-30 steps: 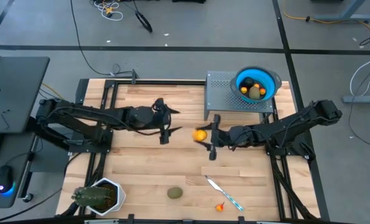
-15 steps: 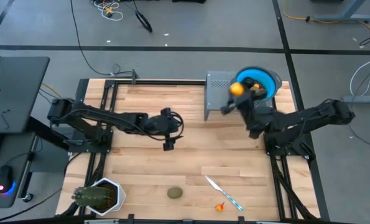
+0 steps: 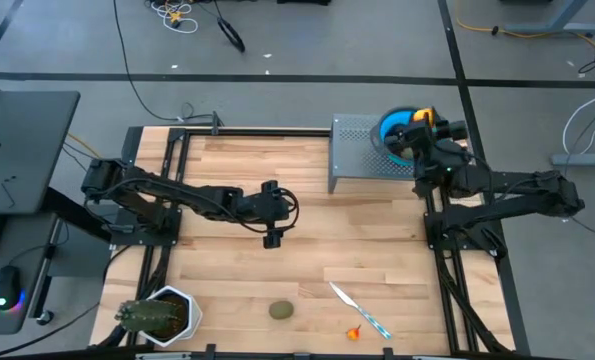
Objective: Pick & Place Fruit
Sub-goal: Put the yellow mango into the blue strainer bowl on the shelf
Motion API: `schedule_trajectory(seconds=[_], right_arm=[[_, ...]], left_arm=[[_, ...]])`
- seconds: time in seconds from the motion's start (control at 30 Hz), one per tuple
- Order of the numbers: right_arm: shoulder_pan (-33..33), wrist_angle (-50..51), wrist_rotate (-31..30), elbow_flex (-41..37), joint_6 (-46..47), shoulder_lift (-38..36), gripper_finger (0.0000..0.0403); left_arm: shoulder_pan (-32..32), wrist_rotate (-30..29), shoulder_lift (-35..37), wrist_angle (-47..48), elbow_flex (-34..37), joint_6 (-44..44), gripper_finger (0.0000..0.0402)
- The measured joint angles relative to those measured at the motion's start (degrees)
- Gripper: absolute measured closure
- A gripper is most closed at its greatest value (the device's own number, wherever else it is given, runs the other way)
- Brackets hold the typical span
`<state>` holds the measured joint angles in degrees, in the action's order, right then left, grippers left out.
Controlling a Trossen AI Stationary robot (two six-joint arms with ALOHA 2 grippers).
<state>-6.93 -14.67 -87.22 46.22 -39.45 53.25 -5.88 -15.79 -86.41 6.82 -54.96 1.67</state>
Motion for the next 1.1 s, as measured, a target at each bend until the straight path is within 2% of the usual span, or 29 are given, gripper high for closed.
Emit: schedule_trajectory(seconds=[0.2,0.37,0.53,0.8,0.97,1.1], right_arm=[[-3.23,10.80,4.44,0.00,10.76,0.07,0.0180],[-6.06,19.06,12.46,0.00,19.37,0.09,0.0180],[-8.96,21.25,13.50,0.00,19.72,0.09,0.0167],[-14.57,26.99,17.40,0.00,22.06,0.09,0.0100],[-15.63,26.83,17.44,0.00,22.54,0.09,0.0072],[-15.28,25.09,17.23,0.00,22.58,0.09,0.0067]], left_arm=[[-1.19,0.07,0.00,-0.23,0.00,-0.13,0.0107],[-1.92,0.08,0.00,-0.25,0.00,0.02,0.0107],[-2.20,0.04,0.00,-0.25,0.00,0.49,0.0107],[-2.20,0.02,0.02,-0.23,0.00,0.52,0.0107],[-2.19,0.02,0.02,-0.23,0.00,0.61,0.0107],[-2.19,0.02,0.02,-0.23,0.00,0.68,0.0107]])
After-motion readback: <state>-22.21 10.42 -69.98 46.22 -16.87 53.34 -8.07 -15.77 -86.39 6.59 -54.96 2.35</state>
